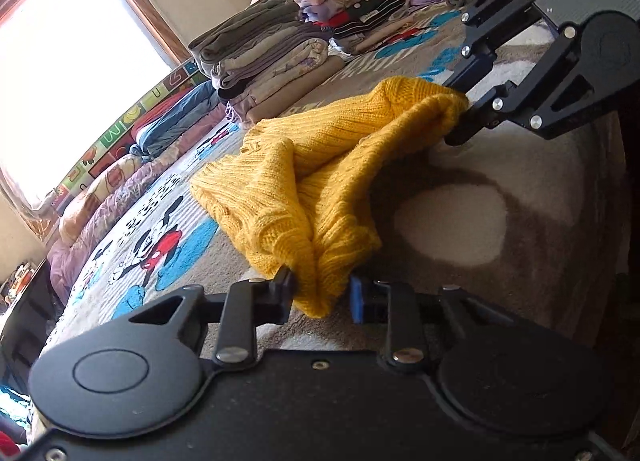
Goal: Fold clothes
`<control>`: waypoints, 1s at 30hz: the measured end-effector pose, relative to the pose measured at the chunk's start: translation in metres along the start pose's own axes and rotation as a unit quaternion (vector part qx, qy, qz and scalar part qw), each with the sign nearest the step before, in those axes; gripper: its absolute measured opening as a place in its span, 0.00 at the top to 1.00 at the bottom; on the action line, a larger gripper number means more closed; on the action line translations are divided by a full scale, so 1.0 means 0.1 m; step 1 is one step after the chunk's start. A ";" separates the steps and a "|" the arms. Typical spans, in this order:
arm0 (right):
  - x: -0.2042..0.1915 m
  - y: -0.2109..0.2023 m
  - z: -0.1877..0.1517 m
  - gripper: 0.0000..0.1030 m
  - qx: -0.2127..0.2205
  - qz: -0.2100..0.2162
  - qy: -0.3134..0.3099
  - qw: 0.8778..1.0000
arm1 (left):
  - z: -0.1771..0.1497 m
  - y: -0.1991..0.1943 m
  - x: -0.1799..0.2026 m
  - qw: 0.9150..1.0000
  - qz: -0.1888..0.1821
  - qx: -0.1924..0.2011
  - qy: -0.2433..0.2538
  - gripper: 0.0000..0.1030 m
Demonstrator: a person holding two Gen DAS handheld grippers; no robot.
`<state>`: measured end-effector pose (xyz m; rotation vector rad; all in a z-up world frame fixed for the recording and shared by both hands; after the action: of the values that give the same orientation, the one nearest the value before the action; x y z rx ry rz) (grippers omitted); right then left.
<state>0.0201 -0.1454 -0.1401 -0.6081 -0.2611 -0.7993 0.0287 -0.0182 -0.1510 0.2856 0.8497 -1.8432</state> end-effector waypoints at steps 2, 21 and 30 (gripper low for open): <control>0.00 -0.09 0.04 0.75 0.004 -0.001 0.002 1.000 | 0.05 -0.11 0.02 1.000 -0.005 0.006 0.011 0.76; 0.79 -0.80 0.71 0.75 0.171 -0.004 0.180 0.969 | 0.95 -0.72 -0.95 0.972 -0.026 0.099 -0.210 0.75; 1.71 0.01 0.67 0.75 0.193 0.023 0.363 0.911 | 1.11 0.21 -1.67 0.922 -0.076 0.101 -0.366 0.75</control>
<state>0.1370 -0.2056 -0.0119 0.0791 0.2773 -0.8474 0.1401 0.0223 0.0117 -0.3479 0.1616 -1.9679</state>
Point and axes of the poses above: each gripper's, at about its wrist camera, not at the fingertips, and y roughly the way its jaws point, x to its right, z to its top, the point moved 6 cm from there along y, roughly the way its jaws point, and after that the axes turned 4 degrees about x, right-handed, at the moved point
